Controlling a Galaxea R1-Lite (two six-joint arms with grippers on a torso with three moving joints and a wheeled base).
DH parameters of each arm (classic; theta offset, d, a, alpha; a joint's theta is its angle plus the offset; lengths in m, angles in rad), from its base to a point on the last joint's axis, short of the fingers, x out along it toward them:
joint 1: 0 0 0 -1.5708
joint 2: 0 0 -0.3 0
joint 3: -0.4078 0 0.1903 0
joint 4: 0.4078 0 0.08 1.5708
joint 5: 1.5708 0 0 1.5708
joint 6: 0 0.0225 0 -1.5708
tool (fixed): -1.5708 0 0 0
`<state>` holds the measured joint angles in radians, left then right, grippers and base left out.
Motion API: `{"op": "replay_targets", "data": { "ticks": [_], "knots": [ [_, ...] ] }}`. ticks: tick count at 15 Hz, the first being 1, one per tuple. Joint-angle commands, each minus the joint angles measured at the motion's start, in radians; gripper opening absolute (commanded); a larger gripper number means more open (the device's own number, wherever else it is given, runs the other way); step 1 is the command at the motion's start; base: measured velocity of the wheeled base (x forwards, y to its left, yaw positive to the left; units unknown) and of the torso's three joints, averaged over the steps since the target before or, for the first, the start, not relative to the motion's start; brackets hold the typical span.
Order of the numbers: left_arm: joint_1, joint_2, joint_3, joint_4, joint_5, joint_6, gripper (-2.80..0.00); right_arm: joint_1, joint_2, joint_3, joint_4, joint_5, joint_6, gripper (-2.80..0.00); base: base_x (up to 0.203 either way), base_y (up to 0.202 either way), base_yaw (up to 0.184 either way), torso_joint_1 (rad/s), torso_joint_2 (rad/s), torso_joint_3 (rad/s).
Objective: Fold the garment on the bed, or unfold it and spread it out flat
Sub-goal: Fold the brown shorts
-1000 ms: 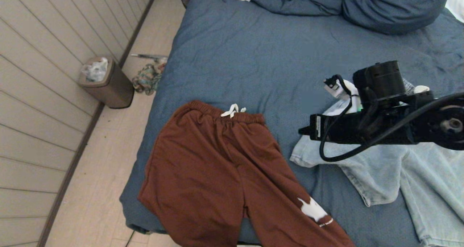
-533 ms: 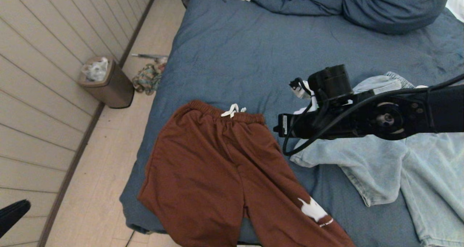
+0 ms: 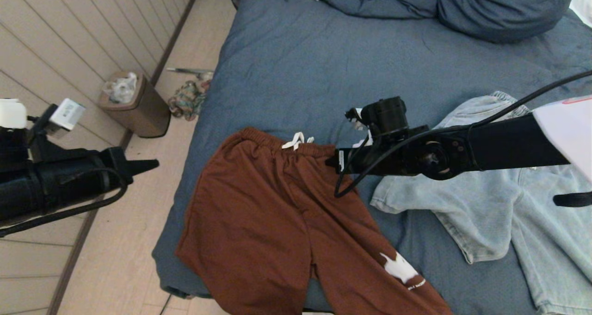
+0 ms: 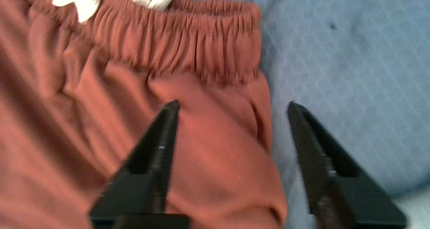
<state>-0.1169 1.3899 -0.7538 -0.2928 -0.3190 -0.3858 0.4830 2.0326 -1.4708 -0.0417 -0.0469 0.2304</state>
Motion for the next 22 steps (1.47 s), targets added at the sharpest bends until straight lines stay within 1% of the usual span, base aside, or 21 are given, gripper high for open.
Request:
{"op": "replay_targets", "data": {
  "ticks": [1, 3, 5, 6, 9, 11, 13, 15, 18, 22],
  "knots": [
    [-0.025, 0.090, 0.051, -0.072, -0.022, -0.018, -2.80, -0.001, 0.063, -0.031, 0.000, -0.003, 0.000, 0.00, 0.000, 0.000, 0.000, 0.000, 0.00, 0.000],
    [-0.027, 0.105, 0.090, -0.161, -0.032, -0.038, -2.80, 0.003, 0.088, -0.053, -0.002, -0.003, 0.006, 0.00, 0.000, 0.000, 0.000, 0.000, 0.00, 0.000],
    [-0.029, 0.109, 0.107, -0.175, -0.034, -0.051, -2.80, 0.003, 0.121, -0.091, -0.001, -0.002, 0.009, 0.00, 0.000, 0.000, 0.000, 0.000, 0.00, 0.000],
    [-0.029, 0.109, 0.110, -0.175, -0.034, -0.051, -2.80, 0.003, 0.141, -0.111, -0.001, -0.002, 0.010, -2.80, 0.000, 0.000, 0.000, 0.000, 0.00, 0.000],
    [-0.029, 0.109, 0.111, -0.175, -0.034, -0.053, -2.80, 0.004, 0.187, -0.173, -0.001, -0.001, 0.012, -2.80, 0.000, 0.000, 0.000, 0.000, 0.00, 0.000],
    [-0.030, 0.110, 0.116, -0.175, -0.035, -0.053, -2.80, 0.006, 0.183, -0.183, 0.000, -0.002, 0.015, -2.80, 0.000, 0.000, 0.000, 0.000, 0.00, 0.000],
    [-0.030, 0.109, 0.123, -0.177, -0.035, -0.053, -2.80, 0.006, 0.154, -0.165, 0.002, -0.009, 0.048, -2.80, 0.000, 0.000, 0.000, 0.000, 0.00, 0.000],
    [-0.032, 0.107, 0.125, -0.178, -0.040, -0.053, -2.80, -0.016, 0.086, -0.102, 0.006, -0.023, 0.060, -2.80, 0.000, 0.000, 0.000, 0.000, 0.00, 0.000],
    [-0.032, 0.098, 0.132, -0.179, -0.040, -0.053, -2.80, -0.144, 0.014, -0.046, 0.005, -0.026, 0.059, -2.80, 0.000, 0.000, 0.000, 0.000, 0.00, 0.000],
    [-0.032, 0.090, 0.146, -0.201, -0.042, -0.053, -2.80, -0.288, 0.006, -0.063, 0.006, -0.025, 0.026, -2.80, 0.000, 0.000, 0.000, 0.000, 0.00, 0.000]
  ]
}}
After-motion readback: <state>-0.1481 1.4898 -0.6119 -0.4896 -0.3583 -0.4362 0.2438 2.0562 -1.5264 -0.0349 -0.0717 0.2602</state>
